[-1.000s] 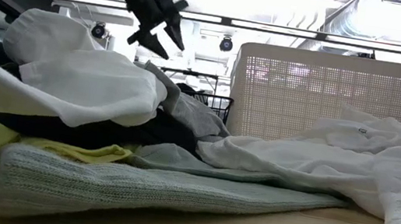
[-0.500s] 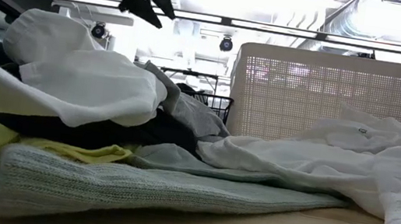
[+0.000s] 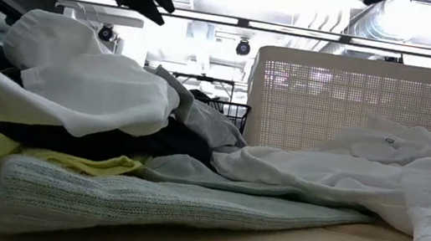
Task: Pick & Place Cloths
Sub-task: Put the white sock into the black bin
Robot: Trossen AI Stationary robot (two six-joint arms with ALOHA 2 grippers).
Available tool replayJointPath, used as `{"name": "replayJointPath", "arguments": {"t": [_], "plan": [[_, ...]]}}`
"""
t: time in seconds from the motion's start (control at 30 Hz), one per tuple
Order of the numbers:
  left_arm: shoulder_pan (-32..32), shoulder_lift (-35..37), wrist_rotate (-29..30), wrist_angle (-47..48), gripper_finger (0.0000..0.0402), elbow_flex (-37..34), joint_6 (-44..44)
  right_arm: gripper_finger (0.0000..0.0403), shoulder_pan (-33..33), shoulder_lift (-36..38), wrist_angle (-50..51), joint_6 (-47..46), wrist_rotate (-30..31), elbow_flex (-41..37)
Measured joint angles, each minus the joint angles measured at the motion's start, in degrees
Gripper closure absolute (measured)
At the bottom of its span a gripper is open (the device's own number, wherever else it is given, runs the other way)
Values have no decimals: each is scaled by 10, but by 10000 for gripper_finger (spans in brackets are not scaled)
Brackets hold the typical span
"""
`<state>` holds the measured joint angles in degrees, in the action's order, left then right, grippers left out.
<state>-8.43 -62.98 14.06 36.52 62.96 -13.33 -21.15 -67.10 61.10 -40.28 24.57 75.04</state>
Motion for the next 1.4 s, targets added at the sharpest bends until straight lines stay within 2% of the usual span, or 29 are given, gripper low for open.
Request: {"name": "replayJointPath", "arguments": {"t": [0.27,0.5,0.77,0.93,1.1,1.4], "plan": [[81,41,8,-51,122,-57,-4,130,-96,7,-34,-99,39,-63],[111,52,11,-72,122,-91,-7,130,-139,7,-81,-131,69,-110],[111,52,13,-93,122,-111,-5,130,-145,7,-94,-173,74,-141],[111,52,13,-106,122,-125,-5,130,-145,-4,-100,-235,65,-185],[111,52,3,-146,122,-150,-7,130,-145,-18,-111,-284,108,-214],[111,52,-19,-196,122,-196,-6,131,-144,-46,-119,-337,115,-242]]}}
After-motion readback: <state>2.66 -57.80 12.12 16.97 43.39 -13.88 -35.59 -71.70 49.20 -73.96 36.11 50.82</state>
